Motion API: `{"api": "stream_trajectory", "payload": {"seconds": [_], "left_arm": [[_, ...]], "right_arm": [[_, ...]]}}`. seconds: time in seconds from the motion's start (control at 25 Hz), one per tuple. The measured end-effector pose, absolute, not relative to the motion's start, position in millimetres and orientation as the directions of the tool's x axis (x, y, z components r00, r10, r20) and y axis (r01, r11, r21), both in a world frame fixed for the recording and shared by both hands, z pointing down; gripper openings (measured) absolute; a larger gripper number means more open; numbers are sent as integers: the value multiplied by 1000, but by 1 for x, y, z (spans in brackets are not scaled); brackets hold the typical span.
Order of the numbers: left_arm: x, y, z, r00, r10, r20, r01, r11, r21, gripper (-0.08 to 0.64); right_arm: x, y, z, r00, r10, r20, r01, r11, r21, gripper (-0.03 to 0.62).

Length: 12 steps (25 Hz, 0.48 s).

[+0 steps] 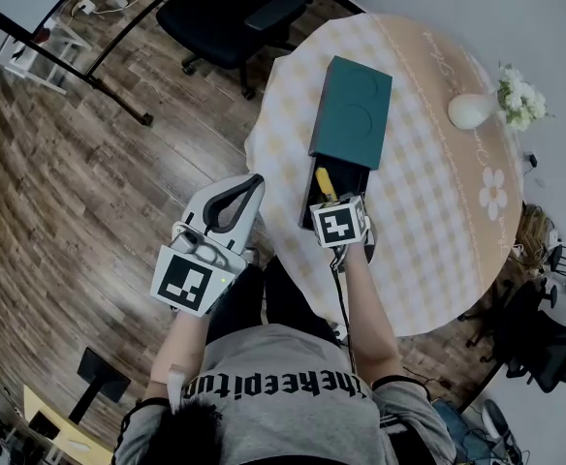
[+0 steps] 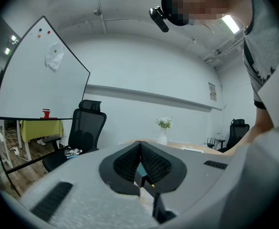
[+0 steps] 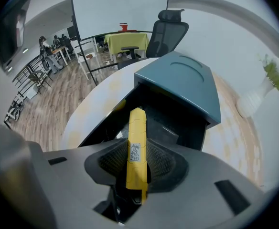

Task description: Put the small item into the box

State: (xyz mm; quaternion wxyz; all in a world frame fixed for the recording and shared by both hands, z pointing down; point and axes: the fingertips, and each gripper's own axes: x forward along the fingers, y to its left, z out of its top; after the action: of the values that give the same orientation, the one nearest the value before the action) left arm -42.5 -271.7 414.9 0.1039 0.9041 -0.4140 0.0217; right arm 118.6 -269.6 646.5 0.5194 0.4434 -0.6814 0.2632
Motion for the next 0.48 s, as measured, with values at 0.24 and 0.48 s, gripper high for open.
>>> {"api": "stream_trajectory", "payload": {"seconds": [0.24,0.48], "left_arm": [[-43,-270,412,662,-740,120,-748,-642,168,15],[-36,-267,403,689,-717,107,-724,-673,150,15]], "right_arm": [[118,-270,645,-107,-379,919,-907,417,66,146],[126,-275,618,-144,-511,847,-955,296,16,18]]}}
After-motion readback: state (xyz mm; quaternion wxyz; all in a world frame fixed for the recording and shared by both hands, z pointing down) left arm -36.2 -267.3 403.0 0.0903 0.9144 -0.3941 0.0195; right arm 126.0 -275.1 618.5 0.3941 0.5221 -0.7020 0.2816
